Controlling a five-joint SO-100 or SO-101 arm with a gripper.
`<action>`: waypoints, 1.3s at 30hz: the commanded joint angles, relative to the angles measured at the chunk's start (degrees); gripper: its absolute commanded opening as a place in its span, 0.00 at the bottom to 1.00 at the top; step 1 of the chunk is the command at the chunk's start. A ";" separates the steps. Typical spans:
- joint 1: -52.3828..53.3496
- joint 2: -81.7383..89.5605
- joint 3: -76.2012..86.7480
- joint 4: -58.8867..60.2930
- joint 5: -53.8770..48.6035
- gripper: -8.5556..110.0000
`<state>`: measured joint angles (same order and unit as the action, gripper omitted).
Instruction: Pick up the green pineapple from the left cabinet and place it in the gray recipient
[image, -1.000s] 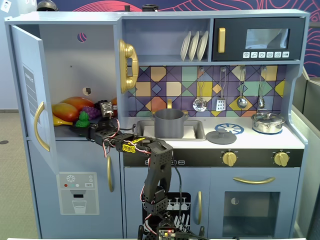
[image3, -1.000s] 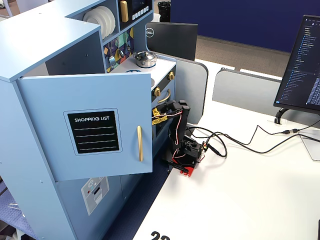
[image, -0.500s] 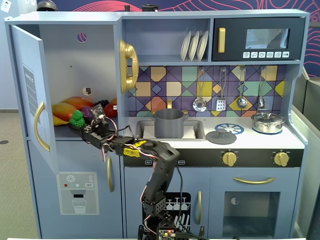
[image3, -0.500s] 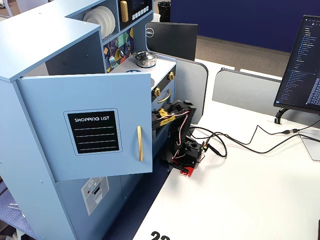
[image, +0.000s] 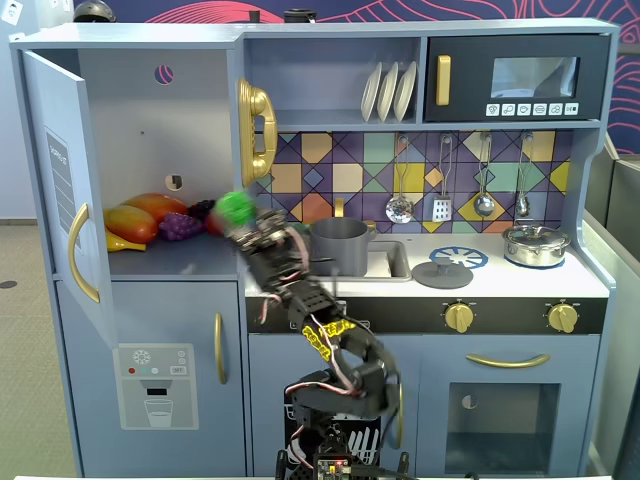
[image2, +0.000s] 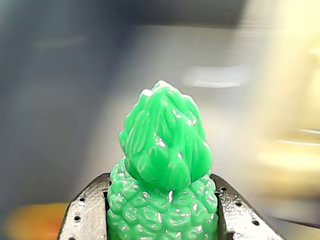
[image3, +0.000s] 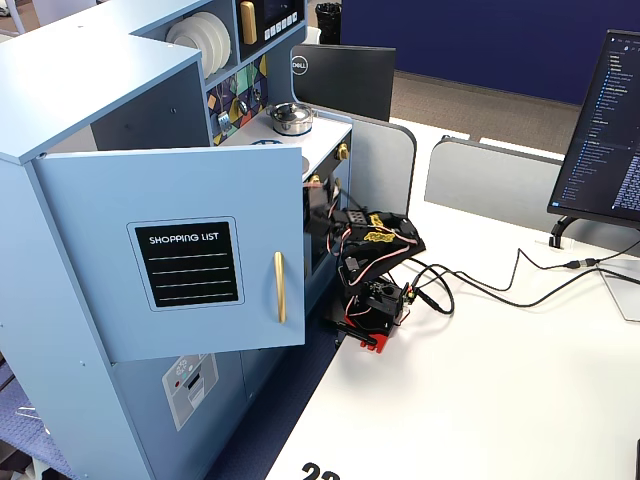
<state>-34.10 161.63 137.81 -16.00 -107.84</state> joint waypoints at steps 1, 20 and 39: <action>16.00 1.14 -8.61 3.87 8.70 0.07; 37.35 -35.60 -33.05 15.29 20.13 0.18; 38.32 -18.72 -30.67 38.41 22.24 0.40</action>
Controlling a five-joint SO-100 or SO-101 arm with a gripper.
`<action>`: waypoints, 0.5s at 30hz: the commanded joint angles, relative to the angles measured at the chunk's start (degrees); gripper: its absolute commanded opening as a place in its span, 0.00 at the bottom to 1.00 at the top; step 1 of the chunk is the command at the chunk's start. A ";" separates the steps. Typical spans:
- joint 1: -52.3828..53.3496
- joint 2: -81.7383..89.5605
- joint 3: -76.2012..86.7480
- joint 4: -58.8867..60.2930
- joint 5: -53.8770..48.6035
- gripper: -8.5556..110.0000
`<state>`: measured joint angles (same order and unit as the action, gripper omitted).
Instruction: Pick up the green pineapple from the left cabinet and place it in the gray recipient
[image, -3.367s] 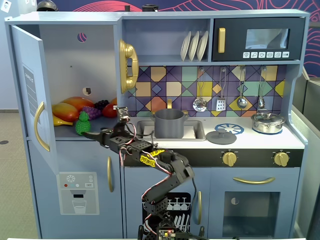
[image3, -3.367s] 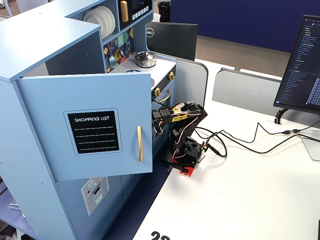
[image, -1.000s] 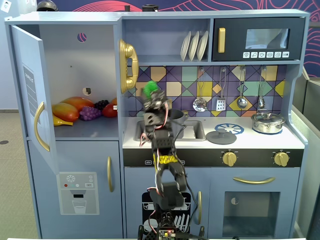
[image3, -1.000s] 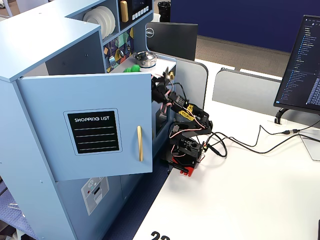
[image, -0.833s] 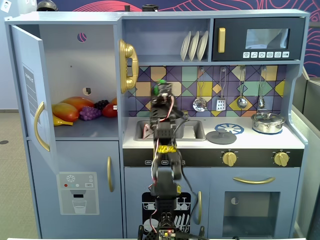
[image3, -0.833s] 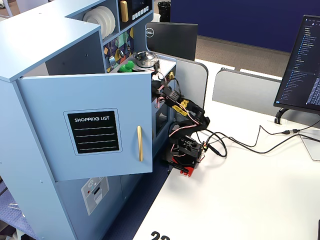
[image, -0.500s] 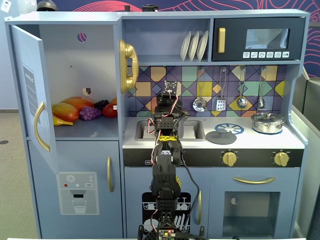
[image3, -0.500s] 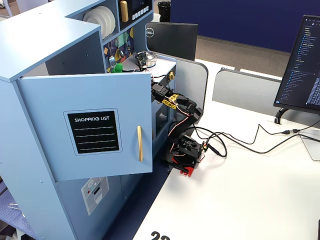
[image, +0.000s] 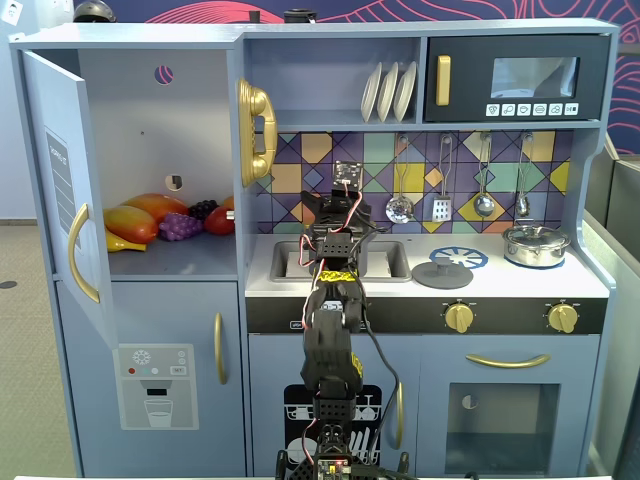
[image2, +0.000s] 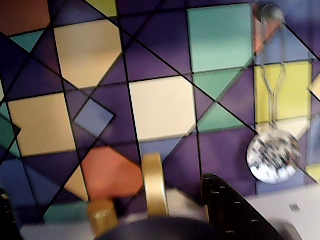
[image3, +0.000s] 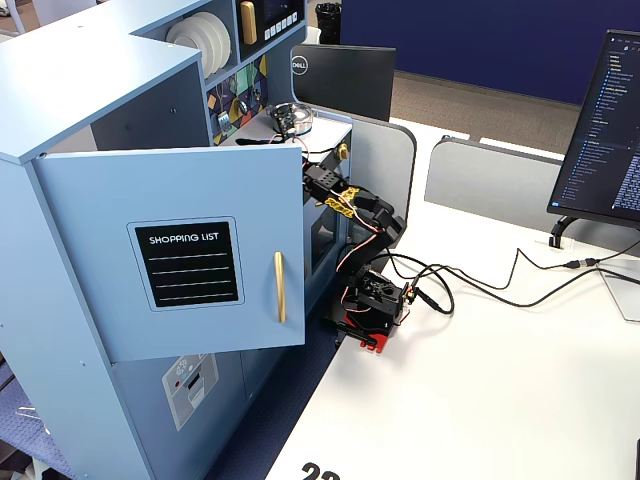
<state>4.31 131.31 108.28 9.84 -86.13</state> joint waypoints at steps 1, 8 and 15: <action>-0.09 15.73 0.88 17.31 0.70 0.38; 1.93 39.02 21.09 42.19 -2.64 0.23; -1.76 46.49 39.64 53.61 0.44 0.07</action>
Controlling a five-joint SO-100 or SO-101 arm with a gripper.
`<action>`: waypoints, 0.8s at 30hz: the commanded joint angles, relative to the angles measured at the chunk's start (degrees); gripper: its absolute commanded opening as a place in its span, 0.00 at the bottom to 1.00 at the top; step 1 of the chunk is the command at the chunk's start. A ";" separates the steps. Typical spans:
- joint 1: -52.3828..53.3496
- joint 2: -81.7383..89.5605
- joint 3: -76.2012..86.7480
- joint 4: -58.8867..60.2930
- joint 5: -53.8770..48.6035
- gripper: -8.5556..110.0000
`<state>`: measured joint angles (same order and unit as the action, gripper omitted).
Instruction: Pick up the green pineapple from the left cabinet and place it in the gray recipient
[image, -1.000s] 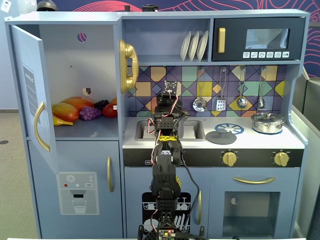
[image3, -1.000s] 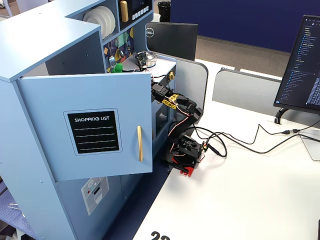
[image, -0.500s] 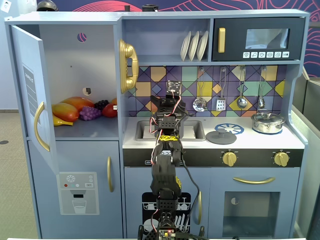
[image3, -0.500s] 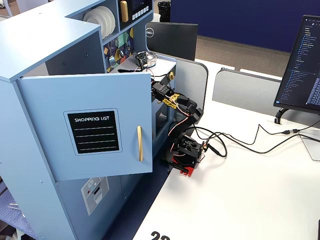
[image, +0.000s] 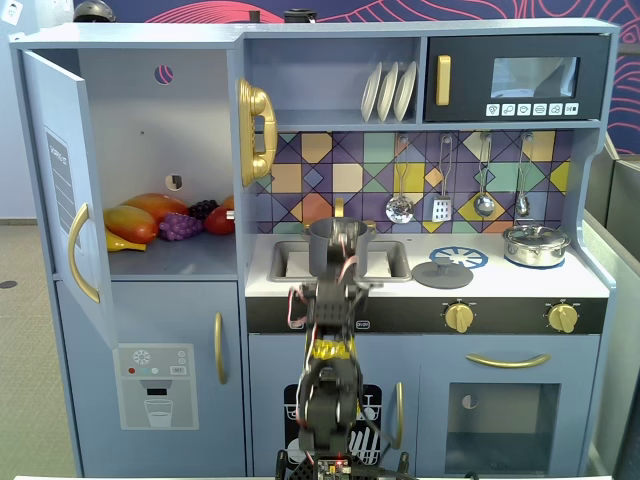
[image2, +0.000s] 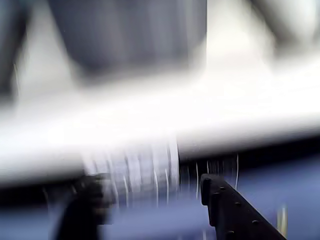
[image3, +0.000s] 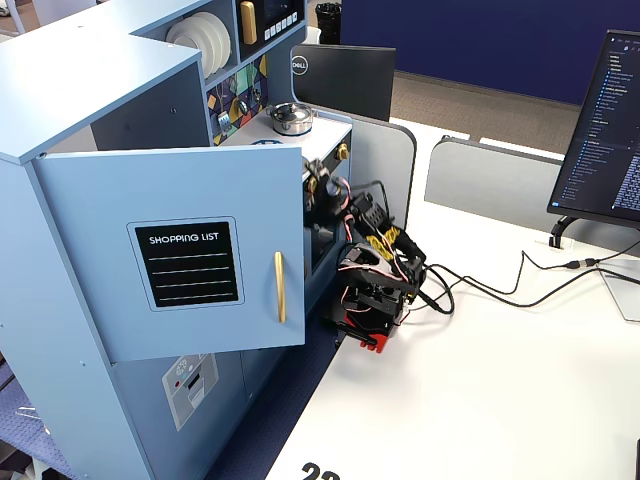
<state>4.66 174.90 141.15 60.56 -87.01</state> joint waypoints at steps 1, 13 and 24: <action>-2.64 3.16 9.05 2.99 1.49 0.07; -7.12 4.22 30.85 -8.09 5.19 0.07; -7.91 7.12 30.94 7.82 5.89 0.07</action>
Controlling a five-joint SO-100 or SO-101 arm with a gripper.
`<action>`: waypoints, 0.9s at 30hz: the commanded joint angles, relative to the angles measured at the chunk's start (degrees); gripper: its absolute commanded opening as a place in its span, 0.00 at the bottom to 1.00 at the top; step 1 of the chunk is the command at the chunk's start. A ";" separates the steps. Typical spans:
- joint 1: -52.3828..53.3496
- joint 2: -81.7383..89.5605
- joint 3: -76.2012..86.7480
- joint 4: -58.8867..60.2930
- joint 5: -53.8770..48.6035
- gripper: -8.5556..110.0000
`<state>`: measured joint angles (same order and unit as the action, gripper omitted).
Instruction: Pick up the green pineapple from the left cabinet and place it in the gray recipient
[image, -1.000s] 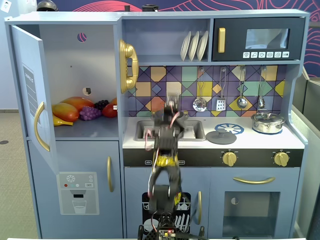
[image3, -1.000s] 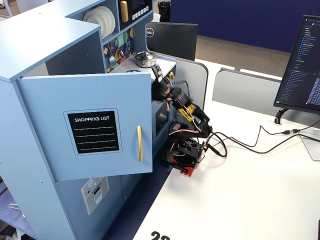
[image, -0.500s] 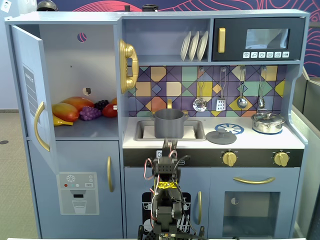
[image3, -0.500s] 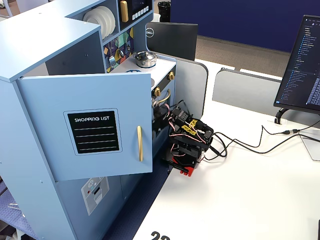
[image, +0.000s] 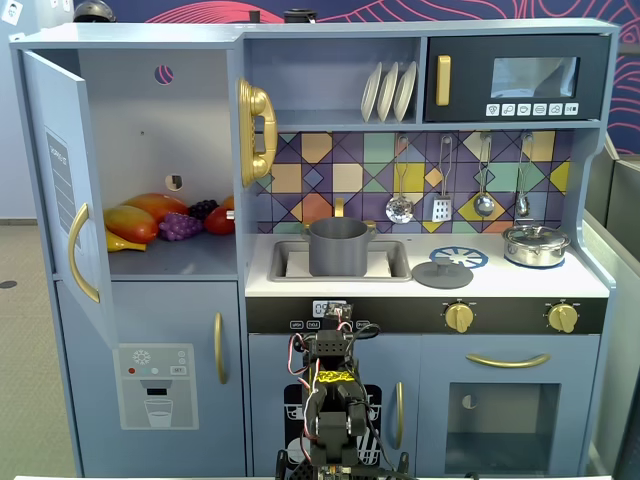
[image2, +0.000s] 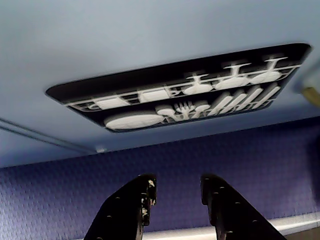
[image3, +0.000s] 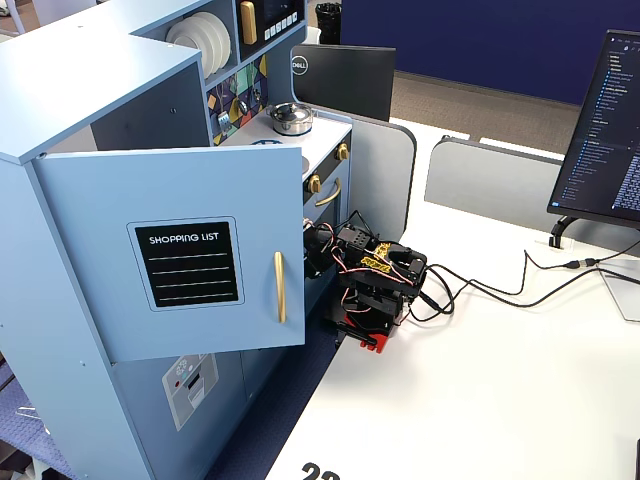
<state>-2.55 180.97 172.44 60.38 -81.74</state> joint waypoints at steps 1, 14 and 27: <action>-0.79 1.05 -0.35 11.16 0.88 0.07; 2.72 1.14 -0.44 27.33 -5.36 0.09; 3.52 1.14 -0.44 27.33 -4.83 0.12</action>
<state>-0.18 182.55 172.00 77.34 -87.36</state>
